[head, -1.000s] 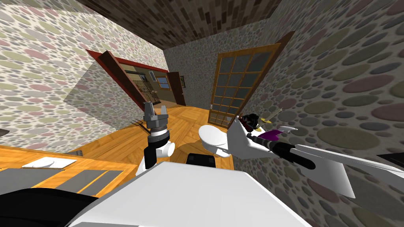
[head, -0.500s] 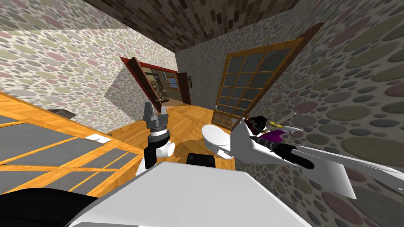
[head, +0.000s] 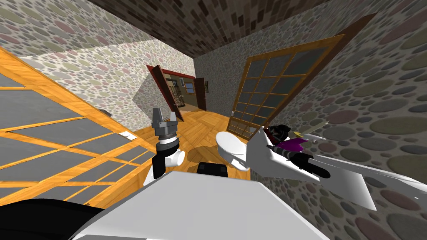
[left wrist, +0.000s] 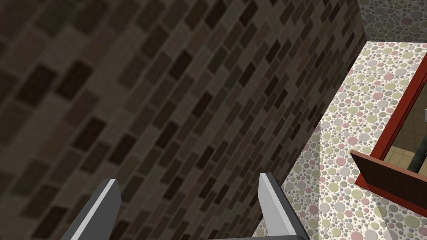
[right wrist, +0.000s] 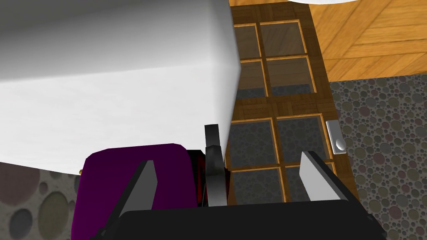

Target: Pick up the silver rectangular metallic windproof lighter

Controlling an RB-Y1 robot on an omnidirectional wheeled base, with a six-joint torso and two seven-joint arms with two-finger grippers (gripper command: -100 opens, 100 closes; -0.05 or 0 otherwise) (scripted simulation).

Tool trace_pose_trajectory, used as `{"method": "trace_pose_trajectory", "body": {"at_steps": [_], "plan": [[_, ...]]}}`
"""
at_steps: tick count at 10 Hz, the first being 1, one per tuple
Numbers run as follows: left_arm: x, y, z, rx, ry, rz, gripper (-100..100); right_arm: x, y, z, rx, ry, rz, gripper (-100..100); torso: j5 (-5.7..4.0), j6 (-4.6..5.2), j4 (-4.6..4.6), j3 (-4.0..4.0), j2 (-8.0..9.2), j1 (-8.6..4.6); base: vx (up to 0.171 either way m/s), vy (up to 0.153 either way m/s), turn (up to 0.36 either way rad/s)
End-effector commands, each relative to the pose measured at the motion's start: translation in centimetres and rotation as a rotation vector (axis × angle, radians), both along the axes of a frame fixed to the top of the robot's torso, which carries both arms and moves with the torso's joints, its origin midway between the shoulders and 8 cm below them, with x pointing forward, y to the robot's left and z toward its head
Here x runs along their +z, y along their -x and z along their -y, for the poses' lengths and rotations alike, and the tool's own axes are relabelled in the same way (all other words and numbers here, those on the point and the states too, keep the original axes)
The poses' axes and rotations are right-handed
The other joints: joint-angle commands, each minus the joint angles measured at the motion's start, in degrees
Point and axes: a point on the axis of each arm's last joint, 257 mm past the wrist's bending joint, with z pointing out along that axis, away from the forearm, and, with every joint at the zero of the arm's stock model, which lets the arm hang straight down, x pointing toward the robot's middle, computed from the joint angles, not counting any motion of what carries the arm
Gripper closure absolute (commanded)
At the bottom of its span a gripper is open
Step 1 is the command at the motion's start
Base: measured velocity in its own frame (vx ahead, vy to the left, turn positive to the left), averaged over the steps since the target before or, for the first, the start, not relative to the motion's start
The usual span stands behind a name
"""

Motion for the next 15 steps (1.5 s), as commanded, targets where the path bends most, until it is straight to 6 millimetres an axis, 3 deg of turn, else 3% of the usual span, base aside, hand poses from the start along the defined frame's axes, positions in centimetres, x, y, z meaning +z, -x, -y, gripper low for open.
{"method": "trace_pose_trajectory", "body": {"at_steps": [1,5,6,7,15], "plan": [[0.0,0.0,0.0,0.0,0.0,0.0,0,0.0,0.0,0.0,0.0,0.0,0.0,100,0.0,0.0,0.0,0.0,0.0,0.0,-0.006,-0.001,-0.009],[0.0,0.0,0.0,0.0,0.0,0.0,0,0.0,0.0,0.1,-0.002,0.002,-0.001,100,-0.04,-0.06,-0.04,-0.1,-0.17,0.0,0.0,0.0,0.0],[0.0,0.0,0.0,0.0,0.0,0.0,0,0.0,0.1,0.1,-0.002,0.003,-0.001,0,-0.05,-0.06,-0.04,-0.11,-0.18,-0.01,0.0,0.0,0.0],[0.0,0.0,0.0,0.0,0.0,0.0,0,0.2,-0.3,-0.9,0.03,-0.001,0.0,100,-0.05,-0.06,-0.04,-0.11,-0.18,-0.01,0.069,-0.001,-0.29],[0.0,0.0,0.0,0.0,0.0,0.0,0,1.6,-1.5,-5.8,0.202,0.0,0.002,100,-0.02,0.04,-0.13,-0.3,-0.49,0.07,0.086,0.019,-0.23]]}}
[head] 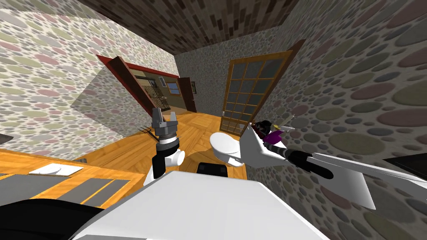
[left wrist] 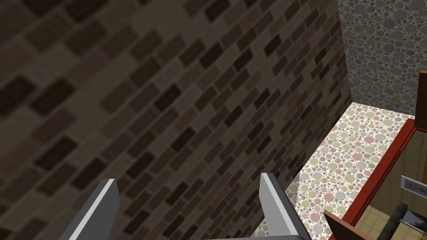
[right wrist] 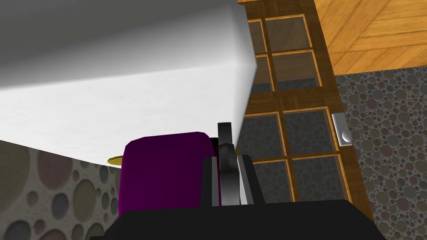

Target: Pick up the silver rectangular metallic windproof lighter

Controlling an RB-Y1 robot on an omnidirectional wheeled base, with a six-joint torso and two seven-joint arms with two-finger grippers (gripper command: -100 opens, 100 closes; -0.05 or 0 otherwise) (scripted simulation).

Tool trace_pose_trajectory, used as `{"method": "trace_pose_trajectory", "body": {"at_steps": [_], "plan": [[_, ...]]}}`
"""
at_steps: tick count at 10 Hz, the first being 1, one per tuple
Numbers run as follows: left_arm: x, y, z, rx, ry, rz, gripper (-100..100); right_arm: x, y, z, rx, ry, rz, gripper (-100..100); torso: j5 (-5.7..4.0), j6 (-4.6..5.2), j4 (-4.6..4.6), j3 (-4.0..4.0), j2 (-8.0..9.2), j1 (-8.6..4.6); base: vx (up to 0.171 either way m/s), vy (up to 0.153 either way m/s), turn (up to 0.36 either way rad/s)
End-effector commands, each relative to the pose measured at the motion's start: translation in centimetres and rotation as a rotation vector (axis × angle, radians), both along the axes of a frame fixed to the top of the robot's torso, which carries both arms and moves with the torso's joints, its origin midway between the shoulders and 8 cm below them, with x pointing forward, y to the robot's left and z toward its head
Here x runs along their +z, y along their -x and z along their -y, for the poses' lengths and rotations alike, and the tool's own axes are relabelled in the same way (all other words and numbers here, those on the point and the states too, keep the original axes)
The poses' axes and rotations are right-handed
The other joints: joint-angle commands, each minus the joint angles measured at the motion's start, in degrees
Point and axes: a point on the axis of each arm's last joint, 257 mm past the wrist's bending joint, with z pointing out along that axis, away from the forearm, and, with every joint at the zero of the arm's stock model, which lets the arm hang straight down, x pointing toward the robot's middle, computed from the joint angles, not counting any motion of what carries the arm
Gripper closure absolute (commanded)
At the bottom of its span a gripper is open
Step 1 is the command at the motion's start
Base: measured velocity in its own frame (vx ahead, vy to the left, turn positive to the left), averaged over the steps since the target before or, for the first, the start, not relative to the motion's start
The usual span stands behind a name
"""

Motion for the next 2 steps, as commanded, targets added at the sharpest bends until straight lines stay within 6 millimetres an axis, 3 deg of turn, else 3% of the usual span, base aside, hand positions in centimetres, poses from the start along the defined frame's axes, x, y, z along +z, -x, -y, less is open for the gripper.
{"method": "trace_pose_trajectory", "body": {"at_steps": [1,2], "plan": [[0.0,0.0,0.0,0.0,0.0,0.0,0,0.0,0.0,0.0,0.0,0.0,0.0,100,0.0,0.0,0.0,0.0,0.0,0.0,0.028,0.014,-0.039],[0.0,0.0,0.0,0.0,0.0,0.0,0,0.03,0.0,-0.08,0.004,0.001,0.0,0,-0.01,-0.07,0.0,0.03,0.08,-0.04,0.0,0.0,0.0]]}}
